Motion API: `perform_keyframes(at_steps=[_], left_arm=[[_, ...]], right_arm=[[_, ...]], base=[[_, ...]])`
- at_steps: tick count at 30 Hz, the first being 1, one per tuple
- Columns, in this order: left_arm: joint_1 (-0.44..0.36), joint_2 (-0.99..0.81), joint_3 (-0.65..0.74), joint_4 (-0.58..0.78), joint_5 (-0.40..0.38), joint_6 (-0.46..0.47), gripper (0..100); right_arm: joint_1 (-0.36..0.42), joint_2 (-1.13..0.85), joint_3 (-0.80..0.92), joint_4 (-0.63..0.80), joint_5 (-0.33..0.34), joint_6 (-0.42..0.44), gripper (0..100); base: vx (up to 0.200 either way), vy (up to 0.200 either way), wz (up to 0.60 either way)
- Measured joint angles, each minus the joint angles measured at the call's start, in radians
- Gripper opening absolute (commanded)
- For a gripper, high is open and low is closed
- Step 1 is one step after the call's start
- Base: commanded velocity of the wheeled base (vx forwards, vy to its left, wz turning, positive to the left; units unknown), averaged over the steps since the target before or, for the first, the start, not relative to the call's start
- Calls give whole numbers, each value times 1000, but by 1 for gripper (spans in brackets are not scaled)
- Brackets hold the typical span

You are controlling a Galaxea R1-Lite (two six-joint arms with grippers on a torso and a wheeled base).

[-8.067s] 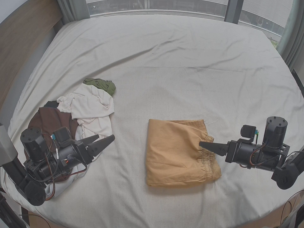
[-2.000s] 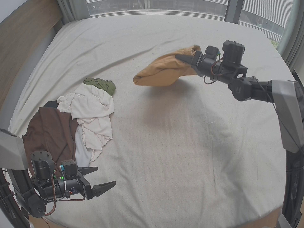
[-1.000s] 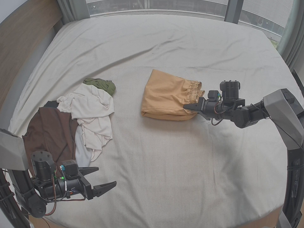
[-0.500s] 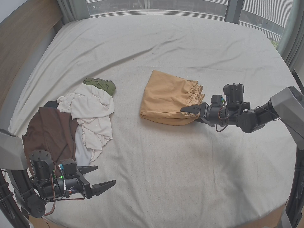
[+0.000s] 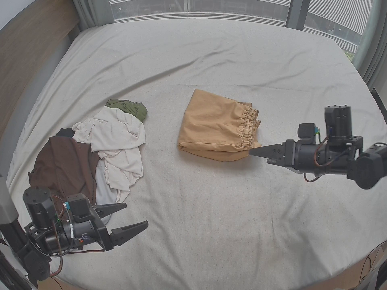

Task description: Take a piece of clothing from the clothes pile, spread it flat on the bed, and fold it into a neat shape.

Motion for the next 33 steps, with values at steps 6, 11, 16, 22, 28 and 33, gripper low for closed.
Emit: perform_keyframes(at_steps=[6, 11, 16, 22, 28, 33], left_arm=[[-43, -215, 0, 108, 12, -48, 100], [-68, -397, 0, 332, 33, -56, 100], [-86, -571, 0, 488, 77, -51, 100], [-96, -774, 0, 636, 170, -50, 100], [-89, -972, 0, 830, 208, -49, 100], [-59, -1123, 0, 977, 214, -49, 100]], right_arm=[[25, -252, 156, 5, -21, -41, 100], [16, -460, 275, 7, -55, -62, 100], [-28, -671, 375, 9, -77, -79, 100], [-132, -923, 487, 14, -89, -102, 100], [-212, -1156, 579, 83, -91, -114, 100], [-251, -1332, 636, 176, -90, -119, 100]], base=[[0, 0, 0], [0, 0, 0], [0, 0, 0], [0, 0, 0], [0, 0, 0], [0, 0, 0]])
